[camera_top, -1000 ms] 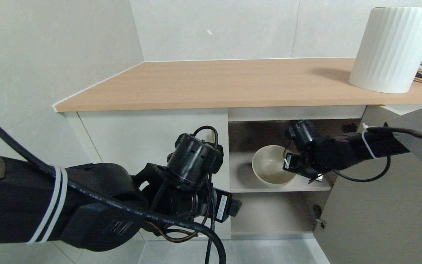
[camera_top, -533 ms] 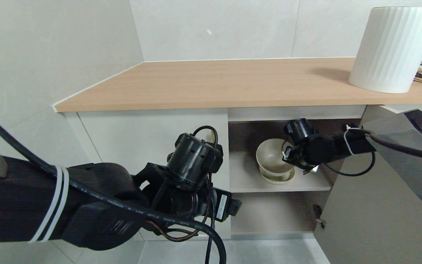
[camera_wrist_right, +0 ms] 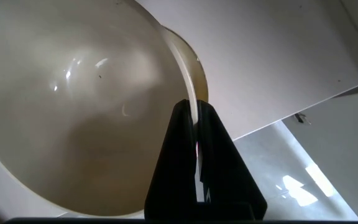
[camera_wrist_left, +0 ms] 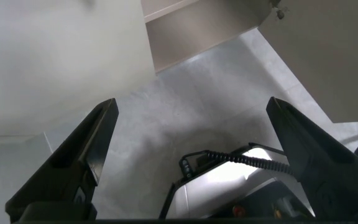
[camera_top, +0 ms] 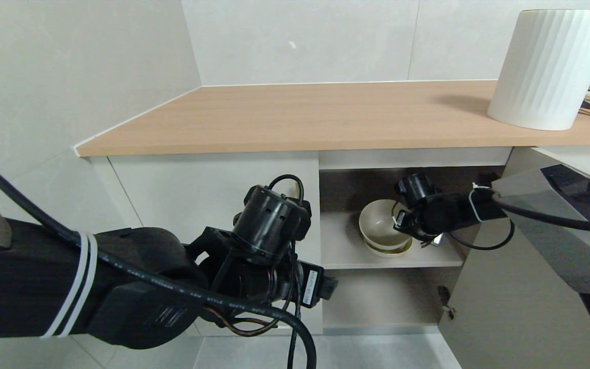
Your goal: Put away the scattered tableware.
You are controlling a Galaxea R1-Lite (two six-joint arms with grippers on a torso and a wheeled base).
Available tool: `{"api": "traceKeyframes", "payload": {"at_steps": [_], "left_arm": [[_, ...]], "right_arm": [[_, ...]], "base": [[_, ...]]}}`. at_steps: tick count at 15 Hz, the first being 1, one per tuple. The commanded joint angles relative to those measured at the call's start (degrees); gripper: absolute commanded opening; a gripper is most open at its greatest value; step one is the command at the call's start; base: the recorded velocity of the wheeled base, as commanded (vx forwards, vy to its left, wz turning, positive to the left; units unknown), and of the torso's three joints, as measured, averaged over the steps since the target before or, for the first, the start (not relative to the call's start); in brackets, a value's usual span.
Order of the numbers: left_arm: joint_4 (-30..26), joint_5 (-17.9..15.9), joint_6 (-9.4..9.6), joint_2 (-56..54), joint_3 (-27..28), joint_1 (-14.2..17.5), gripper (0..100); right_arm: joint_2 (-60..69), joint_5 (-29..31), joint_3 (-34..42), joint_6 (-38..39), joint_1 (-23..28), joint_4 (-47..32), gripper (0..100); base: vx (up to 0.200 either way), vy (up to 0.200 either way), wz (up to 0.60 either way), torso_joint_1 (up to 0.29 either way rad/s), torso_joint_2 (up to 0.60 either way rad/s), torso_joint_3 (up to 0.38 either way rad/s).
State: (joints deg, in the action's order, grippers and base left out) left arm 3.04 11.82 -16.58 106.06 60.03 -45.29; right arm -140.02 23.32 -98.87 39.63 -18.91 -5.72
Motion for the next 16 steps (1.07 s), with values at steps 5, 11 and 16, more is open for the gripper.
{"api": "traceKeyframes", "payload": {"at_steps": [5, 11, 16], "left_arm": [[0.0, 0.0, -0.03, -0.1, 0.0, 0.0, 100], [0.1, 0.0, -0.12, -0.1, 0.0, 2.1, 100], [0.1, -0.3, -2.41, -9.5, -5.5, 5.4, 100]], "right_arm": [[-0.9, -0.1, -0.2, -0.2, -0.2, -0.1, 100], [5.0, -0.8, 2.0, 0.4, -2.9, -8.1, 100], [25.6, -2.9, 20.0, -0.5, -7.2, -10.0, 100]], "base": [[0.000, 0.000, 0.00, 0.000, 0.00, 0.000], [0.000, 0.000, 0.00, 0.000, 0.00, 0.000], [0.000, 0.000, 0.00, 0.000, 0.00, 0.000]]}}
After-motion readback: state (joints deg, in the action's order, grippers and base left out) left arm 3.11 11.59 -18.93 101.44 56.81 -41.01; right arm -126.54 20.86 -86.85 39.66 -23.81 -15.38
